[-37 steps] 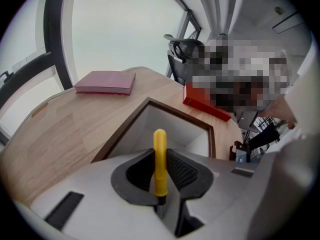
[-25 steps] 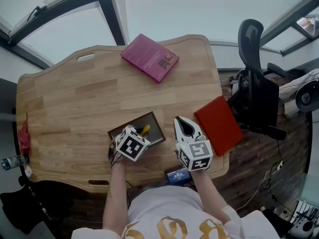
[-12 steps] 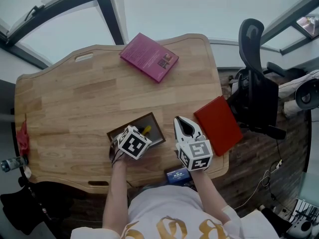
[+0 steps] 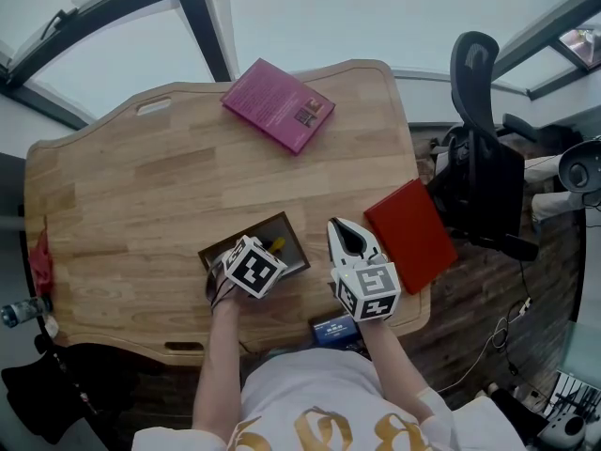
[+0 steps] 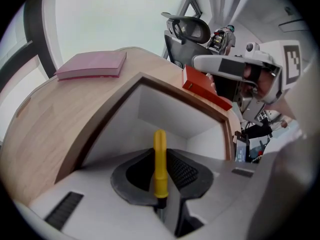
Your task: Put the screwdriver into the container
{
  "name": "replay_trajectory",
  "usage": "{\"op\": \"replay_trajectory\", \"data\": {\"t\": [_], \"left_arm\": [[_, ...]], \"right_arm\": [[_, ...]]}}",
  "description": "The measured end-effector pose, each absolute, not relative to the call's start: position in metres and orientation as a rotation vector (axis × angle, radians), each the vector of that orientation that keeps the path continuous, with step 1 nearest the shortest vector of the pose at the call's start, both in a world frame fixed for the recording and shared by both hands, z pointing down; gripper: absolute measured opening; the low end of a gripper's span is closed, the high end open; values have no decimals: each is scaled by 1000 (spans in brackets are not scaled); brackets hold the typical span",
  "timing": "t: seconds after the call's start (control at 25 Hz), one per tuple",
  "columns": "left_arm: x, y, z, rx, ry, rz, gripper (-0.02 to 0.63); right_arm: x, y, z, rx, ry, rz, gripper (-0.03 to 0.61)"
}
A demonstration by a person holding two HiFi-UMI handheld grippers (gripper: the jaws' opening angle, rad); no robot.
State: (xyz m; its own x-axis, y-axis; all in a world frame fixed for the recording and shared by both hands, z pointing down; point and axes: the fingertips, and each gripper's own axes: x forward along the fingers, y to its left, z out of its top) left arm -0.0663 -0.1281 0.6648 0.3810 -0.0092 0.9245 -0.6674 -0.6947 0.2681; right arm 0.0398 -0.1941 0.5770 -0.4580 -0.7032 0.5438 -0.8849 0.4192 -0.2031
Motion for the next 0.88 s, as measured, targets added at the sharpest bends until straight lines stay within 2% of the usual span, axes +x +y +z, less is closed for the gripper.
{"op": "replay_trajectory", "data": {"t": [0.88], "left_arm": [[-65, -125, 673, 1975, -526, 1388, 83]], "right_arm": [[44, -193, 582, 1362, -2297, 696, 32]]}}
